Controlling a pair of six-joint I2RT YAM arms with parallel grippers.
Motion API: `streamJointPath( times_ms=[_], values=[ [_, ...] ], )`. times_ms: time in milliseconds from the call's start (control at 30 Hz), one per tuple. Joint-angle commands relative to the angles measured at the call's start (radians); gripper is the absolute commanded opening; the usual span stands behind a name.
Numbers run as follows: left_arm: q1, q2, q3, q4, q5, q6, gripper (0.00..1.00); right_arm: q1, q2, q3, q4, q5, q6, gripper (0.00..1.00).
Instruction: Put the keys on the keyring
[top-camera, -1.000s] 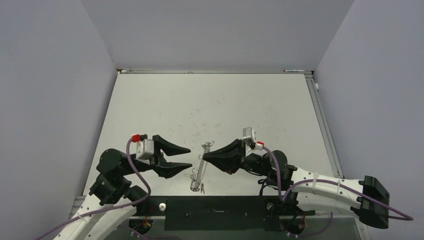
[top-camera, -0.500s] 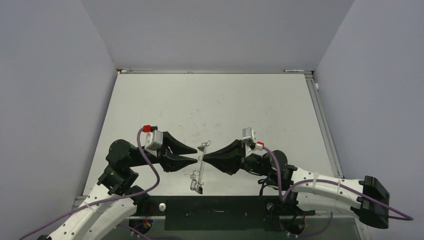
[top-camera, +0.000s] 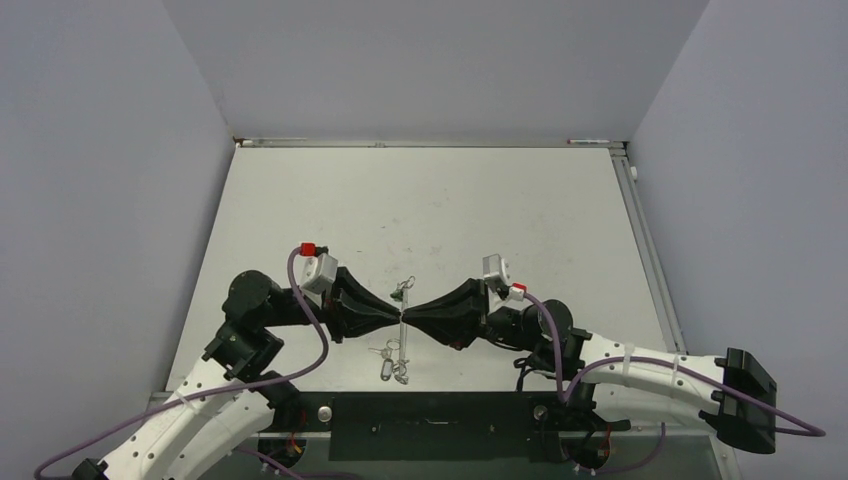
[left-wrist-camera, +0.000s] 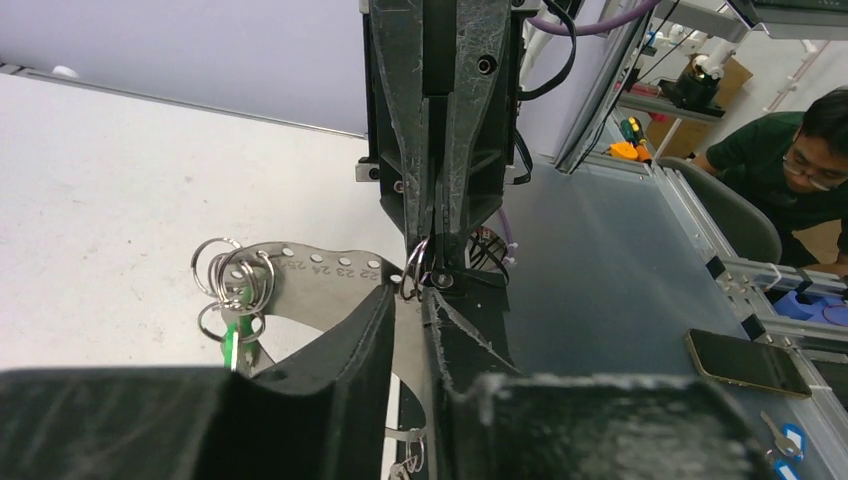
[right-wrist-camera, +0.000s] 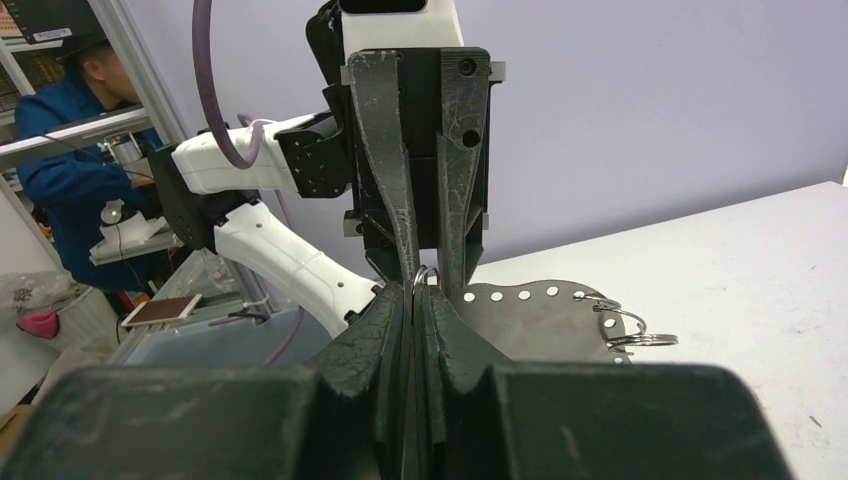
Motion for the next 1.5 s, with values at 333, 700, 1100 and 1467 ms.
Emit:
streamJointPath(
  times_ms=[333,700,1100,1467],
  values=[
    [0.030,-0.006,0.067,-0.058,-0.083,0.029,0.00,0.025,0.001,0.043,0.017,0.054,-0.018,0.05],
    [0.031,-0.022,0.114,-0.233,-0.229,0.147,0.00,0.024,0.027,0.134,-0.293,0.177,-0.065,0.13],
    [0.028,0.005,0.134,-0.322,-0.275,0.212,0.00,0.019,-0.032,0.281,-0.710,0.228,-0.287,0.52],
    [-0.038,0.088,0.194,-0.485,-0.359,0.279,0.00,0.006,0.081,0.578,-1.227,0.157,-0.621,0.69]
  ],
)
